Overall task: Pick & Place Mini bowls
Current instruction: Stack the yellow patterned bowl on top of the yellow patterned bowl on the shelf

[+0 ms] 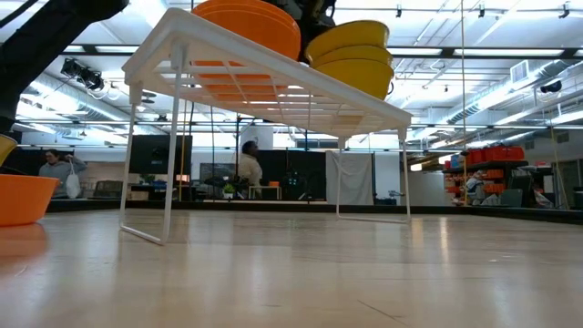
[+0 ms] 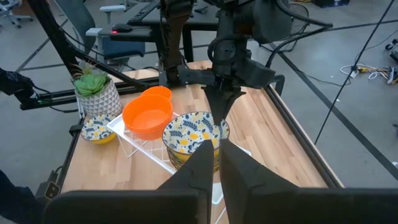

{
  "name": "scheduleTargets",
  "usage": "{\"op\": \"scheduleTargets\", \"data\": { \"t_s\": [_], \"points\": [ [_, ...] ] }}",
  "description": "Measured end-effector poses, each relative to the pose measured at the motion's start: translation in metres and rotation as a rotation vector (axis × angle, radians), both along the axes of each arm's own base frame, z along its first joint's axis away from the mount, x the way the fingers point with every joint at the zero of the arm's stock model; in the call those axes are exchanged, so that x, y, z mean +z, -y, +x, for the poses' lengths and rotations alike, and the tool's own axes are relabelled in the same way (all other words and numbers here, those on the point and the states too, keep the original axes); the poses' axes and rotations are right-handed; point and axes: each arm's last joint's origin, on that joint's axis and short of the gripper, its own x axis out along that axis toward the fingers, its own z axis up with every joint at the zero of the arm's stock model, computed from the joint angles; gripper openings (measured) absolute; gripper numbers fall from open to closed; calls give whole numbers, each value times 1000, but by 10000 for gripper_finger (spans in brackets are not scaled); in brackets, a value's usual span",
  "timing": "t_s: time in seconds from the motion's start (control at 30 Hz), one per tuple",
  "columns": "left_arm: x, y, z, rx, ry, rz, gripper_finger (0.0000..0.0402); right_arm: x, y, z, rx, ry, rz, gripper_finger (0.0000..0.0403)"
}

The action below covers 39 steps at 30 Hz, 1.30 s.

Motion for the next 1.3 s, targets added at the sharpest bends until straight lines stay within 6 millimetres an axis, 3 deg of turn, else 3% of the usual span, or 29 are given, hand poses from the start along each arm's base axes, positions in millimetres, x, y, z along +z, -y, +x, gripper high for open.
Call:
{"op": "scheduleTargets", "data": {
  "t_s": [0.97, 1.3],
  "points": [
    [-4, 2, 4, -1, -16, 55, 15, 0, 0, 0, 0, 0, 0, 32],
    [-4, 2, 4, 5, -16, 66, 50, 0, 0, 0, 0, 1, 0, 32]
  ]
}}
